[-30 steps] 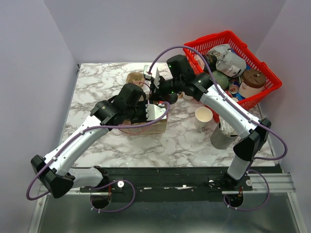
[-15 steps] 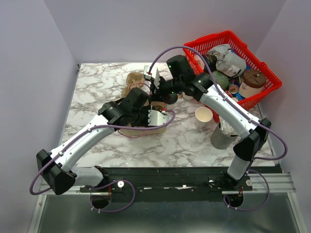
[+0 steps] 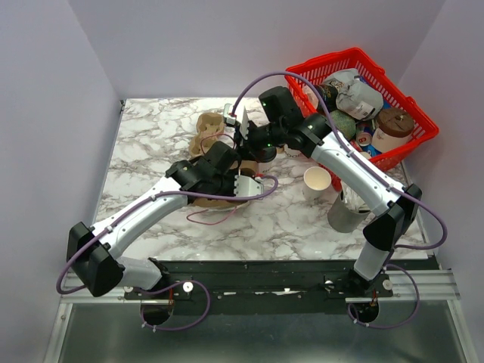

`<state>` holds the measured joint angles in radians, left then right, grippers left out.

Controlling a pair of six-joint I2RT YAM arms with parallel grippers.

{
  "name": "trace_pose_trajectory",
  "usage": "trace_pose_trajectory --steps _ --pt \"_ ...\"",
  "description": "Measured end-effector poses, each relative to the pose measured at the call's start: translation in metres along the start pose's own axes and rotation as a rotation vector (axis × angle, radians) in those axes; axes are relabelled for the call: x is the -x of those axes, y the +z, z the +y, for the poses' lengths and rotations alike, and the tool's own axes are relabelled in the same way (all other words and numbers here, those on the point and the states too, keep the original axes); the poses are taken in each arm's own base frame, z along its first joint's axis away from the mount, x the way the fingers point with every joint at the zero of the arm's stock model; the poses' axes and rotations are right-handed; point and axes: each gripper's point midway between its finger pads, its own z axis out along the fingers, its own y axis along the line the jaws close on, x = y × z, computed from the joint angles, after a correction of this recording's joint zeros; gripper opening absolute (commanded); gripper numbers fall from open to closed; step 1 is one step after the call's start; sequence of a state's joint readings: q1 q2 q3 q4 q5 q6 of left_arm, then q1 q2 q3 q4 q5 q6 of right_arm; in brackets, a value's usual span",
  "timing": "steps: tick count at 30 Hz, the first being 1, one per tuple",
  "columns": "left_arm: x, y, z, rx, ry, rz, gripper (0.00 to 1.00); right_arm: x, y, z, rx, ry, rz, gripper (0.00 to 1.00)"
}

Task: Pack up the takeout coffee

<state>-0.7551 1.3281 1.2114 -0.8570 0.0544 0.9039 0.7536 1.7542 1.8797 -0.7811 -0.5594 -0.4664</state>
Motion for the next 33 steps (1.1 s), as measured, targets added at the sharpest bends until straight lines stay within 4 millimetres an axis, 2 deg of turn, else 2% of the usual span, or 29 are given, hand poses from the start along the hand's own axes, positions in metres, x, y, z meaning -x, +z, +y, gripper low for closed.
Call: trace_pose_trajectory --steps 8,9,12,19,26,30,33 --pt "-0.006 0.012 -0.003 0.014 -0.003 0.011 0.00 -0.008 0.003 0.003 0.015 0.020 0.016 0.00" --pt "-0.007 0.013 -0.003 0.018 -0.003 0.016 0.05 -0.009 0.004 0.004 0.016 0.021 0.018 0.00" --pt "-0.010 0.016 -0.001 0.039 -0.002 0.025 0.06 -0.010 0.004 0.004 0.017 0.024 0.020 0.00" --pt "-0.010 0.011 0.011 0.106 0.002 0.024 0.03 -0.010 0.004 0.004 0.016 0.037 0.019 0.00" --pt "-0.013 0.015 0.009 0.109 0.002 0.030 0.03 -0.010 0.004 0.005 0.017 0.045 0.020 0.00" --pt "-0.014 0.019 0.009 0.117 0.004 0.027 0.12 -0.011 0.004 0.005 0.019 0.049 0.022 0.00" --pt "-0.017 0.024 0.008 0.124 0.012 0.037 0.12 -0.012 0.005 0.006 0.030 0.061 0.027 0.00"
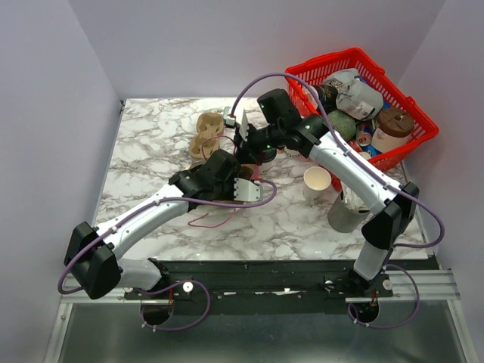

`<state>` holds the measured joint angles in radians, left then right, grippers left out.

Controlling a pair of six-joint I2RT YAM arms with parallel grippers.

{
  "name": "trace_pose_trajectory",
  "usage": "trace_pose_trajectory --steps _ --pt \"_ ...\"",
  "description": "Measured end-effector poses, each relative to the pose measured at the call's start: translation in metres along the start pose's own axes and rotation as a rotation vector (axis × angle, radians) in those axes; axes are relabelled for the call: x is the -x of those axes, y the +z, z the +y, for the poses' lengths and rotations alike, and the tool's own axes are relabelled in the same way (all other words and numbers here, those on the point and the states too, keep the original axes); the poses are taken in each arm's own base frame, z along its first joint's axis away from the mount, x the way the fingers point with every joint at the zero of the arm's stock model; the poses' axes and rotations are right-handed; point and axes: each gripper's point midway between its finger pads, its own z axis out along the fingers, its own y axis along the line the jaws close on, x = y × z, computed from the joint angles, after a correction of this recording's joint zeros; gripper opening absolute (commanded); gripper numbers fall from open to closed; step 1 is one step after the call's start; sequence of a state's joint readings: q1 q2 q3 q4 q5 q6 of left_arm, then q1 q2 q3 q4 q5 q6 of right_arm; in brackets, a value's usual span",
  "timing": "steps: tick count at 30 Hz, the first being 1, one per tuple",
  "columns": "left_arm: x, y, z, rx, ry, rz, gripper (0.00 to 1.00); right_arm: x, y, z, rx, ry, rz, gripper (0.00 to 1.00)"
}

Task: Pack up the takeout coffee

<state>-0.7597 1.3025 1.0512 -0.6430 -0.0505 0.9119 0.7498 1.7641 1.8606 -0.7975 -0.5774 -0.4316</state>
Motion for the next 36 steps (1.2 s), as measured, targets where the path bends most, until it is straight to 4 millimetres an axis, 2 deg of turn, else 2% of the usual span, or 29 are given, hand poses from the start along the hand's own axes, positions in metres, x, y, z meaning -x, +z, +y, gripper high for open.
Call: trace_pose_trajectory --steps 6,13,17,22,29,32,36 --pt "0.001 -0.004 0.002 -0.003 0.001 0.004 0.09 0.002 -0.001 -0.003 0.020 0.026 0.001 0.00" --pt "0.022 -0.039 0.017 -0.029 -0.057 -0.040 0.07 0.023 -0.007 -0.004 0.045 0.034 -0.016 0.00" --pt "0.028 -0.049 0.015 -0.059 -0.084 -0.059 0.07 0.025 -0.006 -0.002 0.074 0.060 -0.012 0.00" --pt "0.024 -0.047 -0.001 -0.130 -0.091 -0.043 0.07 0.010 0.000 -0.004 0.112 0.134 0.016 0.00" --pt "0.017 -0.029 -0.011 -0.186 -0.080 0.002 0.07 0.000 0.000 -0.008 0.118 0.199 0.040 0.00" --pt "0.015 -0.021 -0.013 -0.206 -0.072 0.017 0.13 -0.002 0.000 -0.008 0.117 0.218 0.045 0.00" --pt "0.013 -0.013 -0.017 -0.217 -0.068 0.025 0.27 -0.003 0.000 -0.007 0.118 0.227 0.049 0.00"
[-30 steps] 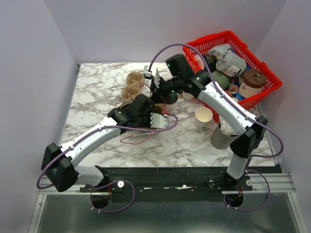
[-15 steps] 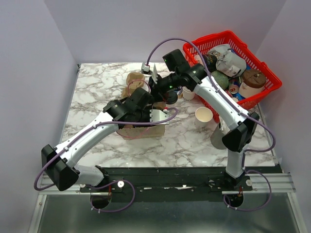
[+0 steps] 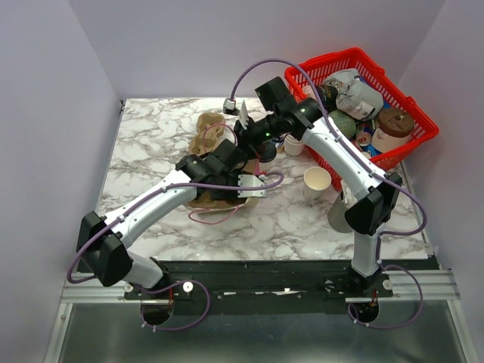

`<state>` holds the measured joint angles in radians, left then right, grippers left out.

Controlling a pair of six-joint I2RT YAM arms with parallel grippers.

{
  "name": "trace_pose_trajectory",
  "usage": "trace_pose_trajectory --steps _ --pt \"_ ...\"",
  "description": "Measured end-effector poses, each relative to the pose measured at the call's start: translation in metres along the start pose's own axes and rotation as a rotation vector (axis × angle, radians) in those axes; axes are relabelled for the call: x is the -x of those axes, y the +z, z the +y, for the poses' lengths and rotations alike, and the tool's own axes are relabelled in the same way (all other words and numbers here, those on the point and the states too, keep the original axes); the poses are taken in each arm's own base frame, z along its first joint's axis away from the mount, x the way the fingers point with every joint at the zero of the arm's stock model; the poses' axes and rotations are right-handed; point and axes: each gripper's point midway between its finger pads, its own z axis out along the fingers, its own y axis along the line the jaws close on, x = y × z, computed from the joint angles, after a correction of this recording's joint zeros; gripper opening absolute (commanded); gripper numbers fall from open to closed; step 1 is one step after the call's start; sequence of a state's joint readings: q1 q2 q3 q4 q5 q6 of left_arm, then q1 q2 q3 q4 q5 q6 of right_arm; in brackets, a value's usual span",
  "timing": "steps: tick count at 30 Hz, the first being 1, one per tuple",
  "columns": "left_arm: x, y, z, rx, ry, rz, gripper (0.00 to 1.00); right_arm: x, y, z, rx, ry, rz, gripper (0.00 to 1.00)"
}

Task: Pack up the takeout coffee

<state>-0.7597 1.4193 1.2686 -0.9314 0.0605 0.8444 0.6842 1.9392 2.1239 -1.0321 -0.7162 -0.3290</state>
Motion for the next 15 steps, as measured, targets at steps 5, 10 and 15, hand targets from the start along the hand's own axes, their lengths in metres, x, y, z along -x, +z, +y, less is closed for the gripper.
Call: trace_pose_trajectory --steps 5,10,15 --pt "0.001 0.004 0.003 0.019 0.000 -0.007 0.37 -0.001 0.000 0.000 0.000 0.006 0.002 0.00" --pt "0.000 0.003 0.013 0.069 0.001 0.002 0.40 -0.001 -0.001 -0.002 -0.005 0.023 0.000 0.00" --pt "0.000 0.001 0.015 0.082 -0.002 0.003 0.27 -0.001 -0.003 -0.004 -0.009 0.033 -0.003 0.00"
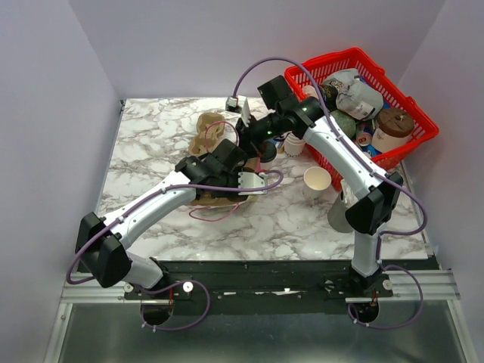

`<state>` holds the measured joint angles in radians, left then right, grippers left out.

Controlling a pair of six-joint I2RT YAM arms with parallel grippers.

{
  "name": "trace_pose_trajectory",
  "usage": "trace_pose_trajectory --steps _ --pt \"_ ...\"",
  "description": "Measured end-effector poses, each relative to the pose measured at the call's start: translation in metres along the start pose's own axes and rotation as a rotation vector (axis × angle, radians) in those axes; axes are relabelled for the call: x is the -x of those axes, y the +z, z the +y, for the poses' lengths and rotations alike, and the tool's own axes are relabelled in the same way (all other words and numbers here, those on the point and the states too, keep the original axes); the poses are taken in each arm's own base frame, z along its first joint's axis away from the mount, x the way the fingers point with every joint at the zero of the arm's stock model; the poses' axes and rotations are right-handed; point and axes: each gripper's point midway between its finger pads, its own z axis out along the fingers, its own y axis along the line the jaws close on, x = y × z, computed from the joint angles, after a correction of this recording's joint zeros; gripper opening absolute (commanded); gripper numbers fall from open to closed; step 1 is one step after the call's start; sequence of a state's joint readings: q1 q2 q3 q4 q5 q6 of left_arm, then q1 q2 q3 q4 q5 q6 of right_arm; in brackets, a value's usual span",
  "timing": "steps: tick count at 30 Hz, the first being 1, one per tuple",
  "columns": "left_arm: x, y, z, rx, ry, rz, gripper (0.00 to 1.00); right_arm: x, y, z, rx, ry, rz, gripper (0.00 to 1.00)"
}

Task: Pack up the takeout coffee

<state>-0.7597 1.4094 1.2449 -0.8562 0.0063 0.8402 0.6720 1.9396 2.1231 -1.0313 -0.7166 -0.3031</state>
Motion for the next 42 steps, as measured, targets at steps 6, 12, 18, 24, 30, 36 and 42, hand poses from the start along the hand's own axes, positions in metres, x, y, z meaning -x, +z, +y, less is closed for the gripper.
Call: trace_pose_trajectory --steps 6,12,18,24,30,36,42 --pt "-0.002 0.002 -0.003 -0.004 -0.010 0.005 0.21 -0.002 0.001 0.000 0.001 0.004 0.003 0.00" --pt "-0.003 0.007 -0.004 0.001 -0.023 0.006 0.21 -0.003 0.001 0.001 0.003 0.021 0.007 0.00" --pt "-0.004 0.007 -0.003 -0.023 -0.070 -0.006 0.23 -0.005 -0.001 -0.001 0.003 0.052 0.014 0.00" --pt "-0.001 -0.006 -0.001 -0.012 -0.087 -0.038 0.25 -0.005 -0.004 -0.003 0.000 0.101 0.010 0.00" --pt "0.001 -0.009 0.003 0.005 -0.092 -0.050 0.36 -0.005 -0.005 -0.004 -0.003 0.122 0.007 0.00" --pt "0.002 -0.007 0.004 0.014 -0.101 -0.057 0.57 -0.005 -0.005 -0.004 -0.004 0.126 0.008 0.00" --pt "0.002 -0.006 0.004 0.014 -0.101 -0.057 0.61 -0.006 -0.005 -0.004 -0.004 0.128 0.008 0.00"
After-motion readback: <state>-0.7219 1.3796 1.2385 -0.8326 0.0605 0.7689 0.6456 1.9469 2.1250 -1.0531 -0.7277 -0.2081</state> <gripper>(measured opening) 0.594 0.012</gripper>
